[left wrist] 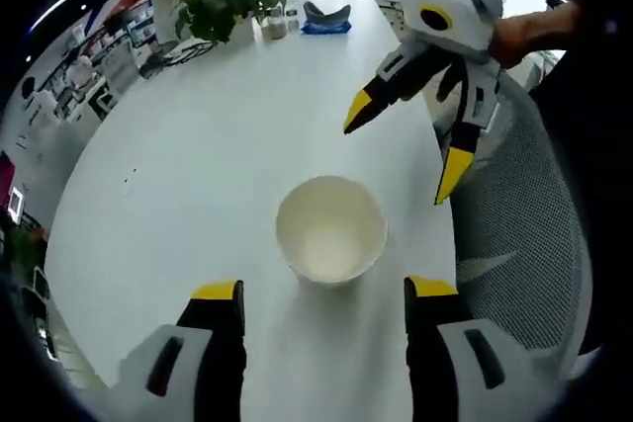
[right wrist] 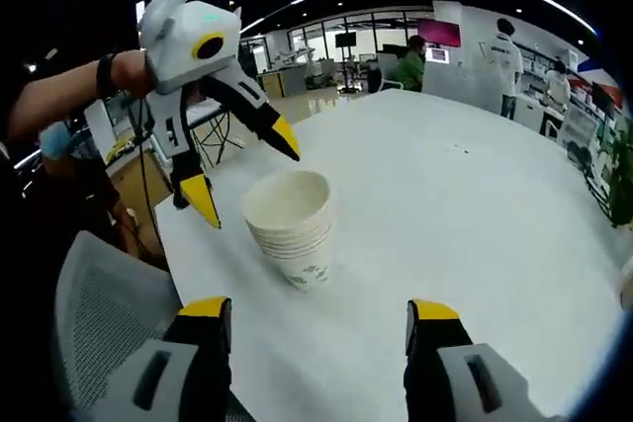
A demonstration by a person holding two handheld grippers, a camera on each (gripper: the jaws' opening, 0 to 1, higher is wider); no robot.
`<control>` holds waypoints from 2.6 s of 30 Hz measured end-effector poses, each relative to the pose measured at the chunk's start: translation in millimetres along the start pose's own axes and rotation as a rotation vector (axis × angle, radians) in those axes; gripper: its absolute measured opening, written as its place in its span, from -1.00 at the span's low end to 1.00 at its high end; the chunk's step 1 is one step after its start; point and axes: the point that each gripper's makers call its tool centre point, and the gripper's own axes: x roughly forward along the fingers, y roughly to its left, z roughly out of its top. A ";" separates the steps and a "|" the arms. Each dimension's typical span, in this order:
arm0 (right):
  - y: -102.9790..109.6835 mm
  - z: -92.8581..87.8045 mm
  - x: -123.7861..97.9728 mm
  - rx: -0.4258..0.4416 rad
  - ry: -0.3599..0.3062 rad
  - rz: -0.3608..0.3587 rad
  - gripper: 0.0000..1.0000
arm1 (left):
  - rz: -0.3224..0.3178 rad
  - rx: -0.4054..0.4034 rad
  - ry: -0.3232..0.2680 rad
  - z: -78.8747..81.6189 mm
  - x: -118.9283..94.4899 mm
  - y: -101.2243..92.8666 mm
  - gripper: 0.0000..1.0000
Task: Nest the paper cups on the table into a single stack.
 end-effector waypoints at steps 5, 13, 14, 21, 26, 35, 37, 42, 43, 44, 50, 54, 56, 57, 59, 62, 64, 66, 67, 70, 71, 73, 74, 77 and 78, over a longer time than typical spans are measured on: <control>-4.4 13.1 13.9 -0.053 -0.008 0.027 0.38 | 0.022 -0.032 -0.042 -0.8 8.3 -2.3 0.25; -4.1 15.6 43.7 -0.219 0.050 0.068 0.36 | 0.042 -0.052 -0.054 -9.9 30.0 -0.9 0.16; -3.6 12.5 46.8 -0.260 0.074 0.069 0.36 | 0.058 -0.051 -0.064 -5.3 27.9 -0.6 0.13; 9.2 13.5 56.6 -0.296 0.074 0.124 0.03 | 0.079 -0.077 -0.093 0.8 36.3 -2.9 0.01; 16.3 18.2 66.9 -0.363 0.067 0.159 -0.23 | 0.074 -0.098 -0.113 1.8 40.3 -1.8 -0.07; 11.7 22.5 67.1 -0.386 0.084 0.169 -0.29 | 0.074 -0.076 -0.098 2.3 39.4 2.9 -0.19; 8.3 24.4 66.7 -0.385 0.084 0.166 -0.29 | 0.077 -0.068 -0.097 5.4 38.5 6.2 -0.19; -5.2 36.1 67.0 -0.382 0.080 0.155 -0.29 | 0.080 -0.046 -0.099 15.4 38.4 20.7 -0.19; -6.9 37.2 67.3 -0.383 0.080 0.154 -0.29 | 0.081 -0.044 -0.100 17.1 39.2 25.2 -0.20; -10.8 41.6 65.8 -0.386 0.078 0.148 -0.29 | 0.085 -0.038 -0.103 20.1 40.1 32.5 -0.20; -34.4 61.1 68.7 -0.398 0.075 0.130 -0.29 | 0.099 -0.024 -0.117 33.7 42.1 58.0 -0.20; -51.0 69.5 75.5 -0.408 0.082 0.124 -0.29 | 0.109 -0.019 -0.125 39.6 46.0 73.3 -0.19; -62.6 71.9 83.7 -0.409 0.088 0.122 -0.29 | 0.117 -0.016 -0.126 41.1 48.5 87.6 -0.19; -66.0 72.8 85.8 -0.413 0.093 0.123 -0.29 | 0.118 -0.017 -0.125 40.5 50.8 92.3 -0.19; -75.4 75.4 91.1 -0.419 0.099 0.123 -0.29 | 0.117 -0.026 -0.125 40.8 55.9 103.1 -0.19; -84.3 76.2 98.7 -0.405 0.118 0.134 -0.29 | 0.115 -0.047 -0.127 43.3 61.6 109.8 -0.20; -85.3 78.6 97.2 -0.417 0.126 0.134 -0.28 | 0.116 -0.057 -0.128 45.8 61.6 111.8 -0.20; -94.8 79.6 105.1 -0.421 0.131 0.135 -0.28 | 0.118 -0.065 -0.132 45.9 63.2 117.9 -0.20; -95.9 79.7 106.1 -0.421 0.131 0.135 -0.28 | 0.117 -0.073 -0.136 47.2 63.7 115.9 -0.20; -92.8 82.7 104.2 -0.411 0.132 0.145 -0.28 | 0.114 -0.084 -0.137 47.8 66.4 121.9 -0.21; -93.4 83.6 104.7 -0.408 0.134 0.145 -0.28 | 0.114 -0.086 -0.135 45.7 68.1 125.0 -0.21; -93.4 82.0 105.4 -0.406 0.139 0.148 -0.28 | 0.113 -0.086 -0.128 42.8 68.9 125.5 -0.21; -95.4 81.2 109.1 -0.405 0.141 0.149 -0.29 | 0.111 -0.089 -0.126 41.7 68.9 125.0 -0.22; -95.4 81.6 110.1 -0.406 0.140 0.151 -0.29 | 0.108 -0.101 -0.127 39.3 68.3 125.8 -0.22; -97.4 80.6 113.3 -0.405 0.140 0.149 -0.29 | 0.109 -0.102 -0.128 38.7 68.6 126.6 -0.22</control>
